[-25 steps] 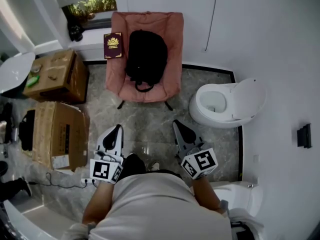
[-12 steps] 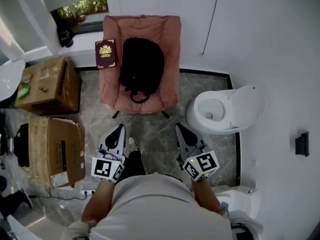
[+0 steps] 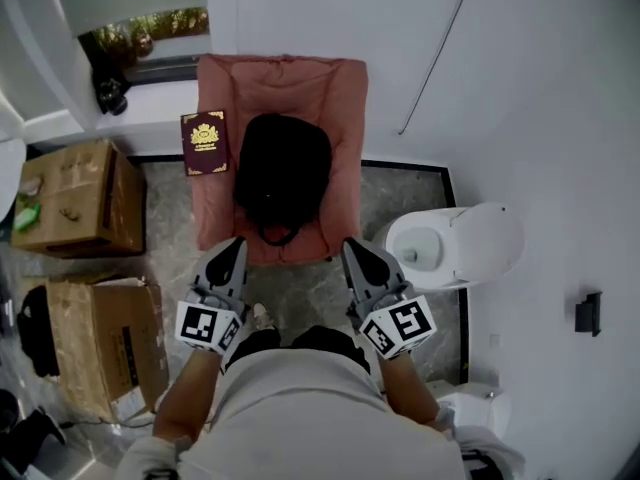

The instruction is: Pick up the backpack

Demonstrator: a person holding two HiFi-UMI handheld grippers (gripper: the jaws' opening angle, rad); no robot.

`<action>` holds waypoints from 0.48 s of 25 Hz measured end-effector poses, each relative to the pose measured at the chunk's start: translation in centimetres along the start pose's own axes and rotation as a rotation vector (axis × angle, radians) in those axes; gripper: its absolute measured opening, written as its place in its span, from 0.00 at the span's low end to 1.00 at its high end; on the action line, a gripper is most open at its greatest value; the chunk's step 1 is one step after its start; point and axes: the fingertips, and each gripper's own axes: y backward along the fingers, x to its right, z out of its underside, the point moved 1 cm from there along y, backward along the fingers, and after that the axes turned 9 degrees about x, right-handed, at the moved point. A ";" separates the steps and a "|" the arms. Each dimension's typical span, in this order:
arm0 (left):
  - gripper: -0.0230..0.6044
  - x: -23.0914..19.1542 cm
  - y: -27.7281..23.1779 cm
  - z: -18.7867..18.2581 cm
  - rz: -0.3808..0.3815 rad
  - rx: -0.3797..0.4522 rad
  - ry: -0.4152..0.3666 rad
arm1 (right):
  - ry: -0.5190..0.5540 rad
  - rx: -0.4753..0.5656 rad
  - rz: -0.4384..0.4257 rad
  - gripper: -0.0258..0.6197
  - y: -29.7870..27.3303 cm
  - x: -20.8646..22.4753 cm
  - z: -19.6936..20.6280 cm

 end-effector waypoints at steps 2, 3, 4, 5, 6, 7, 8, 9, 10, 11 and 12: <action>0.06 -0.9 -1.5 0.3 0.015 -0.005 0.013 | 0.006 -0.012 0.048 0.07 -0.4 1.7 -0.1; 0.06 -1.0 -2.1 0.5 0.025 -0.009 0.017 | 0.004 -0.018 0.070 0.07 -0.4 2.5 0.0; 0.06 -1.1 -2.7 0.8 0.035 -0.015 0.023 | -0.002 -0.023 0.088 0.07 -0.5 3.2 0.1; 0.06 -1.0 -3.4 1.2 0.044 -0.023 0.030 | -0.009 -0.024 0.102 0.07 -0.7 3.8 0.3; 0.07 -0.9 -4.1 1.6 0.050 -0.030 0.038 | -0.017 -0.025 0.110 0.07 -1.1 4.4 0.4; 0.06 -0.7 -4.8 1.9 0.056 -0.036 0.043 | -0.023 -0.025 0.112 0.07 -1.5 5.0 0.5; 0.06 -0.4 -5.5 2.0 0.061 -0.037 0.042 | -0.028 -0.025 0.107 0.07 -2.0 5.5 0.6; 0.06 -0.3 -6.1 2.1 0.065 -0.036 0.036 | -0.032 -0.023 0.097 0.07 -2.6 5.9 0.7; 0.07 -0.3 -6.7 2.1 0.065 -0.034 0.028 | -0.035 -0.019 0.082 0.07 -3.3 6.3 0.7; 0.06 -0.6 -7.4 2.1 0.058 -0.033 0.020 | -0.038 -0.014 0.064 0.07 -4.2 6.7 0.6; 0.06 -1.0 -8.1 2.0 0.044 -0.033 0.015 | -0.040 -0.011 0.043 0.07 -5.0 7.1 0.6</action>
